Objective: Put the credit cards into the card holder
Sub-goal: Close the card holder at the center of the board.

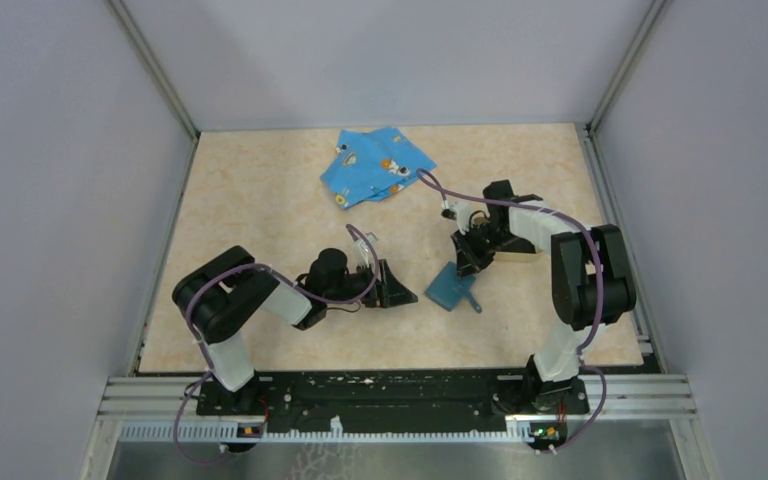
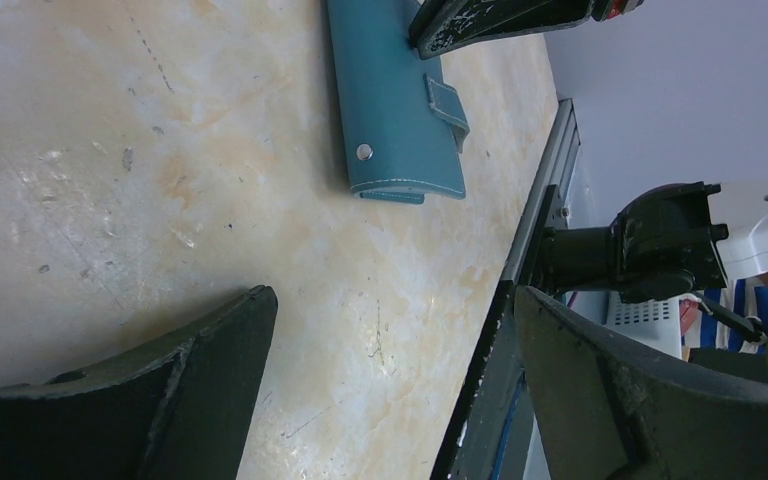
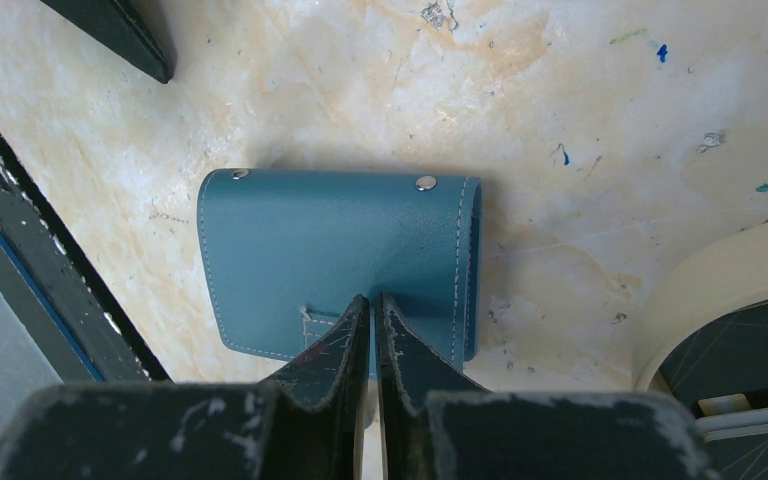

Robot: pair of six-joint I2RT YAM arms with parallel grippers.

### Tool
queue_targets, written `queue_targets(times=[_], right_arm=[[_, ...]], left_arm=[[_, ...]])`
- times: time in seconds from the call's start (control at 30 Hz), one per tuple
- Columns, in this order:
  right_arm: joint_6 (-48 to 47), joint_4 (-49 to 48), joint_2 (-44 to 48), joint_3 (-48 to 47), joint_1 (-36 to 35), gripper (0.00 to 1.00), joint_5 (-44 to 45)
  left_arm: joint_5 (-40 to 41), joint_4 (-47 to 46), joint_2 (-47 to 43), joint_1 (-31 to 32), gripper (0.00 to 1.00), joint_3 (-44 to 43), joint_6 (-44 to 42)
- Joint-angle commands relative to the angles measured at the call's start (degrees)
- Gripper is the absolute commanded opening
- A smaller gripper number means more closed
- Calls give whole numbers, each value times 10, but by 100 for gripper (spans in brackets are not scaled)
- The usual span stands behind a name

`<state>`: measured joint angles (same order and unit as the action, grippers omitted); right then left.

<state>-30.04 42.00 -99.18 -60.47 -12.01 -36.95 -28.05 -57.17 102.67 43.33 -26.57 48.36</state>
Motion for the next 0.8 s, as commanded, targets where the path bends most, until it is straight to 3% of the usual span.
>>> queue_targets(times=[0.0, 0.77], right_arm=[[-14, 10, -8, -18, -5, 7, 15], [-18, 16, -11, -21, -6, 7, 14]], left_arm=[[-4, 25, 20, -3, 96, -2, -6], [-36, -24, 64, -5, 96, -9, 21]])
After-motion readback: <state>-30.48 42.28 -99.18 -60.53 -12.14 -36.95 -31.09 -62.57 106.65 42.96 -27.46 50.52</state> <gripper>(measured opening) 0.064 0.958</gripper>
